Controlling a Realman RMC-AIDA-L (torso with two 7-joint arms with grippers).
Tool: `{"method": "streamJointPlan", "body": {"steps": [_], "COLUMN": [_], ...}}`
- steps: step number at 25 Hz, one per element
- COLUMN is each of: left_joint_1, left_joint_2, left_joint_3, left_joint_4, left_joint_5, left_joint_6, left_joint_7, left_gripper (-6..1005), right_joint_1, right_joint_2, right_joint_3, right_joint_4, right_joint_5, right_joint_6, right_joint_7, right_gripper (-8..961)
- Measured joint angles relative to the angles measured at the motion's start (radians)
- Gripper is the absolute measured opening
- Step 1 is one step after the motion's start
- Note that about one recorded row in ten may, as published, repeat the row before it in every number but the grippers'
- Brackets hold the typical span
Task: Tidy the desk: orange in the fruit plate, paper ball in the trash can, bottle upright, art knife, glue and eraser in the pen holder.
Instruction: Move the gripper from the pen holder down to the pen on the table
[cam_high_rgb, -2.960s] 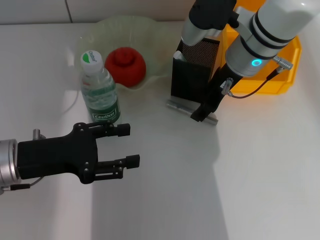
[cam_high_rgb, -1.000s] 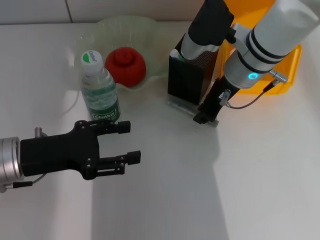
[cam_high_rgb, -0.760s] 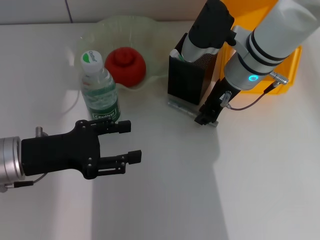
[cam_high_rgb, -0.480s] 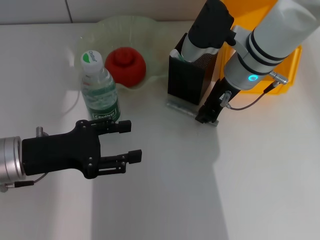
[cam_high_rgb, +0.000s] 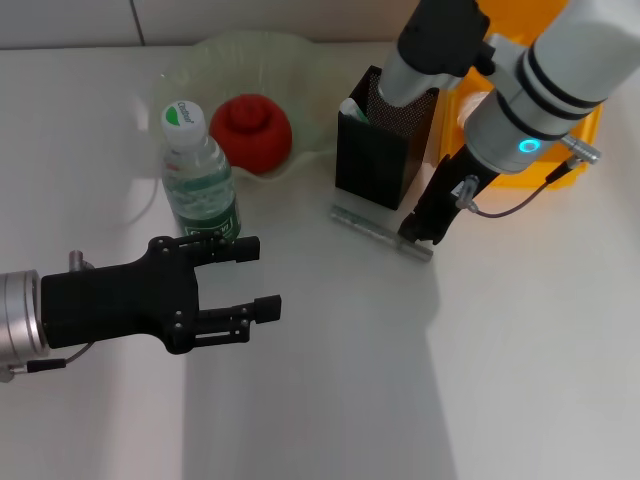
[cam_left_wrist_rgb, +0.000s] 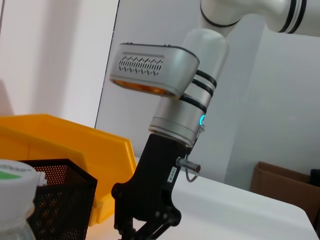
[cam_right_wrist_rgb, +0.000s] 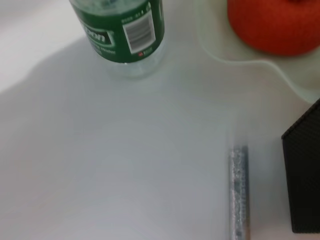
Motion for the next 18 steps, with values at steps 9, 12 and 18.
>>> {"method": "streamJointPlan", "body": {"steps": [9,12,18], "left_joint_1": [-0.016,-0.024,-0.025], "left_joint_2": [0.000,0.000,-0.002], "left_joint_3": [0.000,0.000,0.000], "left_joint_4": [0.000,0.000,0.000], "left_joint_5": [-0.002,0.001,0.001], "left_joint_6": [-0.002,-0.004,-0.007], "left_joint_7": [0.000,0.000,0.008], "left_gripper": [755,755,755], "right_joint_1": [-0.122,-0.093,-0.045], "right_joint_2": [-0.007,-0.007,0.000], "right_joint_3": [-0.003,-0.009,-0.074], "right_joint_4": [-0.251,-0.189,-0.076], "right_joint_5": [0.001,0.001,0.007], "right_joint_6": [-0.114,-0.091,0.019], "right_joint_7": [0.053,0.052,0.046], "right_gripper": [4,14,60]}}
